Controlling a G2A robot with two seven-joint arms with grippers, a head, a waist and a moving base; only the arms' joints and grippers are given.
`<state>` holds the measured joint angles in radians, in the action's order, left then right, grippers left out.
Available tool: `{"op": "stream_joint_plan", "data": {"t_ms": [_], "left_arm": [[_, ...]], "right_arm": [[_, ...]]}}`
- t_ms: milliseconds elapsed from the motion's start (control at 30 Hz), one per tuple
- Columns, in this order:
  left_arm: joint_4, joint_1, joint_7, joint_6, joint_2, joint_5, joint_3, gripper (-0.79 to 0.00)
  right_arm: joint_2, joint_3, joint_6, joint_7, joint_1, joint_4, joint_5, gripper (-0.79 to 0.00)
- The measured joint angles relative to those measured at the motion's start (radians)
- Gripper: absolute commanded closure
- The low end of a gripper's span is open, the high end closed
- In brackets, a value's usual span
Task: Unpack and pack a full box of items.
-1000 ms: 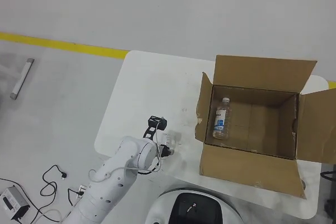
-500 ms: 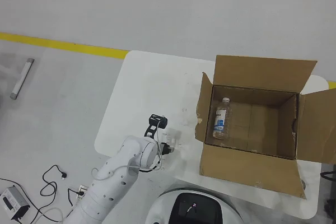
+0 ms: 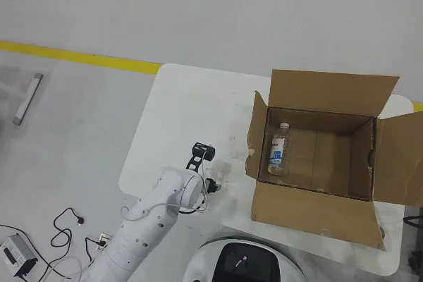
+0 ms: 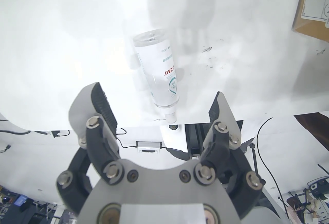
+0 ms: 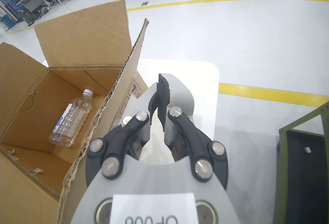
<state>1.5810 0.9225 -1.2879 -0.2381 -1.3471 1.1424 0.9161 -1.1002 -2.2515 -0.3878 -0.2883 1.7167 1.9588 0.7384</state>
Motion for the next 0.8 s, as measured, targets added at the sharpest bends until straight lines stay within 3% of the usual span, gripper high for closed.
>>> {"op": "stream_joint_plan", "data": {"t_ms": [100,167,267,300,433,800], "left_arm": [[-0.018,-0.005,0.01,0.012,-0.004,-0.007,-0.006,-0.733],[-0.031,-0.006,0.016,0.02,-0.006,-0.004,-0.009,-0.665],[-0.054,-0.008,0.025,0.024,-0.009,-0.003,-0.012,-0.634],[-0.06,-0.008,0.029,0.025,-0.009,-0.004,-0.013,-0.585],[-0.082,-0.008,0.039,0.026,-0.013,0.003,-0.02,-0.613],[-0.133,-0.023,0.041,0.024,-0.024,-0.014,-0.014,-0.6]], "right_arm": [[0.0,0.0,0.0,0.0,0.0,0.0,0.0,0.0],[0.0,0.0,0.0,0.0,0.0,0.0,0.0,0.0],[0.0,0.0,0.0,0.0,0.0,0.0,0.0,0.0],[0.0,0.0,0.0,0.0,0.0,0.0,0.0,0.0],[0.0,0.0,0.0,0.0,0.0,0.0,0.0,0.0],[0.0,0.0,0.0,0.0,0.0,0.0,0.0,0.0]]}}
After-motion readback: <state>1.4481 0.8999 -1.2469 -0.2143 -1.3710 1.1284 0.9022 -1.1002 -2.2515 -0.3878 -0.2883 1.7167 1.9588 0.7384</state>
